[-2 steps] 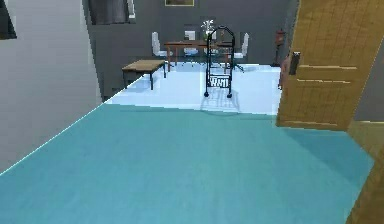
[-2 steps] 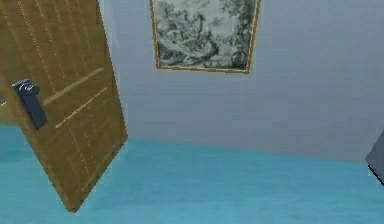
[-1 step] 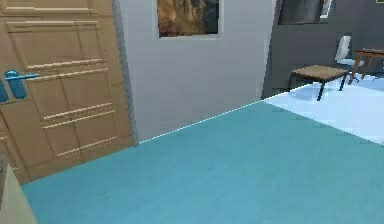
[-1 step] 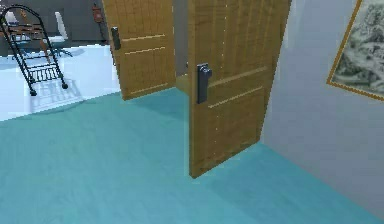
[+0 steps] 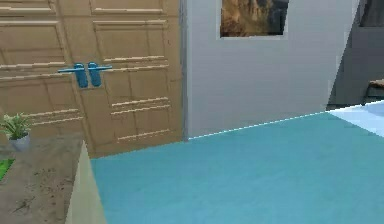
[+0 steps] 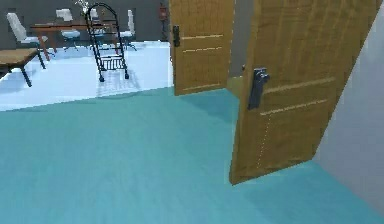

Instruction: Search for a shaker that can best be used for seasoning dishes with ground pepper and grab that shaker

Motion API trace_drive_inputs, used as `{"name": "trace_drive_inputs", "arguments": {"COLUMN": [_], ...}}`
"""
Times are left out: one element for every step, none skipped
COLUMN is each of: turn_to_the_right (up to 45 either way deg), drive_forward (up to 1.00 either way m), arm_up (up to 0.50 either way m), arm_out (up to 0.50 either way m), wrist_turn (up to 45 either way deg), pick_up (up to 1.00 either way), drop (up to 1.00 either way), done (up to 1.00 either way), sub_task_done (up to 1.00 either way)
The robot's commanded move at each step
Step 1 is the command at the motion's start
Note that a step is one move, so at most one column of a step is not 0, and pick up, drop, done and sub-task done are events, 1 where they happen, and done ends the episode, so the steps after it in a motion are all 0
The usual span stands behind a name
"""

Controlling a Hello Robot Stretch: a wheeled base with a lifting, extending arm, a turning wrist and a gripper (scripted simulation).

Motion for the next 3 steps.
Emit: {"name": "trace_drive_inputs", "arguments": {"turn_to_the_right": [0.0,-39.0,0.0], "drive_forward": [0.8,0.0,0.75], "arm_up": [0.0,0.0,0.0], "arm_out": [0.0,0.0,0.0], "wrist_turn": [0.0,0.0,0.0], "pick_up": [0.0,0.0,0.0], "drop": [0.0,0.0,0.0], "done": [0.0,0.0,0.0], "sub_task_done": [0.0,0.0,0.0]}}
